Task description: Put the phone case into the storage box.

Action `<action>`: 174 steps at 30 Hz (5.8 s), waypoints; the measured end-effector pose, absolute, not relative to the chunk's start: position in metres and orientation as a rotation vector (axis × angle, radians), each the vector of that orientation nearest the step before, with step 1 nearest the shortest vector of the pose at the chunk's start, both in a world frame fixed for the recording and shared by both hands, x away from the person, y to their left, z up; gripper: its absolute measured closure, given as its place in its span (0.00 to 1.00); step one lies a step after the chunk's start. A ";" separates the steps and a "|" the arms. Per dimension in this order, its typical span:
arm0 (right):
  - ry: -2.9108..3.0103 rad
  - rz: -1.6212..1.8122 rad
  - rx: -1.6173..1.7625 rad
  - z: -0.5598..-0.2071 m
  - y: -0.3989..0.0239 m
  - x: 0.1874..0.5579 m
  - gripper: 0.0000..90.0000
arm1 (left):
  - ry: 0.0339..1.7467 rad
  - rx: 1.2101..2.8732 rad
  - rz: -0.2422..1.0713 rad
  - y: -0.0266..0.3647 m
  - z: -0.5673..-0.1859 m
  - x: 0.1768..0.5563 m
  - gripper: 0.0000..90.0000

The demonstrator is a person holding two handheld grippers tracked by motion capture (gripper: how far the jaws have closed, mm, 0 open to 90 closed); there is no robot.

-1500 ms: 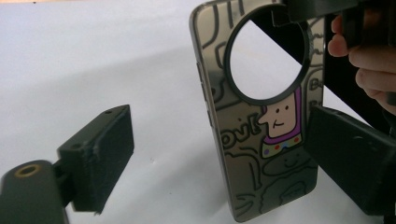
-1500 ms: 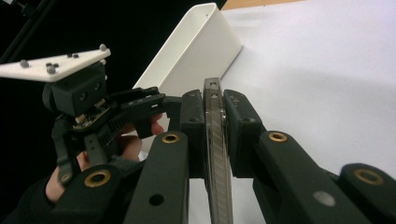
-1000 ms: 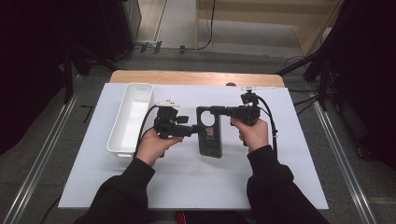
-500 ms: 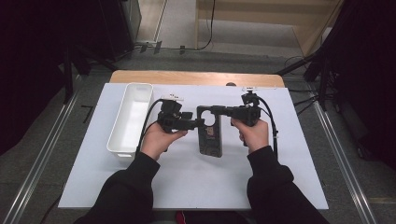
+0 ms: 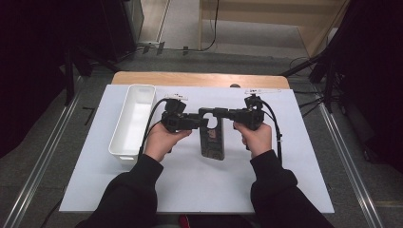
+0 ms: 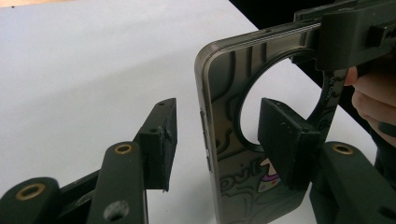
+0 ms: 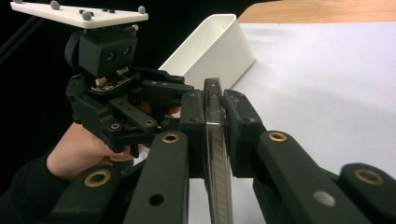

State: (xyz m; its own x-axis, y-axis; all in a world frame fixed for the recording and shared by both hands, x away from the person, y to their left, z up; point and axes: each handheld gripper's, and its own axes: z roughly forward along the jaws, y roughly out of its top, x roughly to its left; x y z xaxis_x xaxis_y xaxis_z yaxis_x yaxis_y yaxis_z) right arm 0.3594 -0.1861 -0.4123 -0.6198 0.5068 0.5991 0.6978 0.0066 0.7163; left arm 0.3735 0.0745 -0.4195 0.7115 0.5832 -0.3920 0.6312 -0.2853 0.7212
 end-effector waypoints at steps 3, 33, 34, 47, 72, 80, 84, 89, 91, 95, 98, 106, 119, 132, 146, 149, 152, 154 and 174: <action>-2.095 -1.672 -1.271 -0.413 -0.185 0.358 0.86 | 0.932 1.956 -0.066 0.075 -0.418 0.373 0.55; -2.041 -1.725 -1.282 -0.412 -0.182 0.352 0.86 | 0.927 1.920 0.026 0.071 -0.420 0.364 0.73; -2.041 -1.726 -1.282 -0.411 -0.182 0.352 0.86 | 0.924 1.920 0.032 0.071 -0.419 0.363 0.73; -2.055 -1.733 -1.266 -0.411 -0.179 0.350 0.86 | 0.961 1.885 0.002 0.075 -0.418 0.365 0.78; -2.064 -1.740 -1.236 -0.411 -0.178 0.349 0.85 | 0.926 1.913 0.051 0.077 -0.413 0.363 0.79; -2.076 -1.732 -1.245 -0.411 -0.177 0.349 0.78 | 0.924 1.913 0.049 0.077 -0.412 0.363 0.79; -2.094 -1.729 -1.258 -0.411 -0.177 0.349 0.72 | 0.924 1.914 0.053 0.079 -0.411 0.363 0.79; -2.113 -1.696 -1.237 -0.414 -0.174 0.350 0.58 | 0.942 1.916 0.073 0.080 -0.410 0.363 0.79; -2.150 -1.688 -1.232 -0.416 -0.173 0.350 0.52 | 0.945 1.923 0.078 0.081 -0.410 0.363 0.79; -2.179 -1.650 -1.204 -0.421 -0.171 0.350 0.46 | 0.947 1.930 0.103 0.083 -0.407 0.363 0.79; -2.231 -1.626 -1.195 -0.421 -0.169 0.348 0.43 | 0.948 1.931 0.103 0.085 -0.405 0.364 0.79; -2.357 -1.605 -1.140 -0.418 -0.166 0.341 0.37 | 0.953 1.943 0.108 0.088 -0.402 0.366 0.79; -2.451 -1.551 -1.159 -0.421 -0.170 0.333 0.33 | 0.953 1.953 0.108 0.094 -0.396 0.368 0.78; -2.512 -1.550 -1.152 -0.427 -0.178 0.319 0.28 | 0.933 1.960 0.109 0.095 -0.394 0.369 0.78; -2.507 -1.571 -1.179 -0.437 -0.195 0.300 0.28 | 0.921 1.968 0.107 0.096 -0.392 0.368 0.78; -2.517 -1.572 -1.174 -0.440 -0.198 0.295 0.28 | 0.919 1.967 0.105 0.097 -0.391 0.368 0.78; -2.524 -1.567 -1.174 -0.443 -0.201 0.291 0.28 | 0.919 1.964 0.105 0.098 -0.390 0.367 0.78; -2.534 -1.558 -1.174 -0.446 -0.203 0.289 0.28 | 0.918 1.966 0.107 0.099 -0.389 0.367 0.78; -2.559 -1.514 -1.189 -0.473 -0.218 0.256 0.28 | 0.908 1.962 0.114 0.106 -0.382 0.366 0.78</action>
State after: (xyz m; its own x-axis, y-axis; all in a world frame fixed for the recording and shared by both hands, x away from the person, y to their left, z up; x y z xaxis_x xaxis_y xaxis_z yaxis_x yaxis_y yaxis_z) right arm 0.2563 -0.2183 -0.4728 -0.7227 0.6214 0.3026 0.5644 0.2779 0.7773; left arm 0.3656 0.1062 -0.3817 0.7214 0.6364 -0.2732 0.5490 -0.2851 0.7857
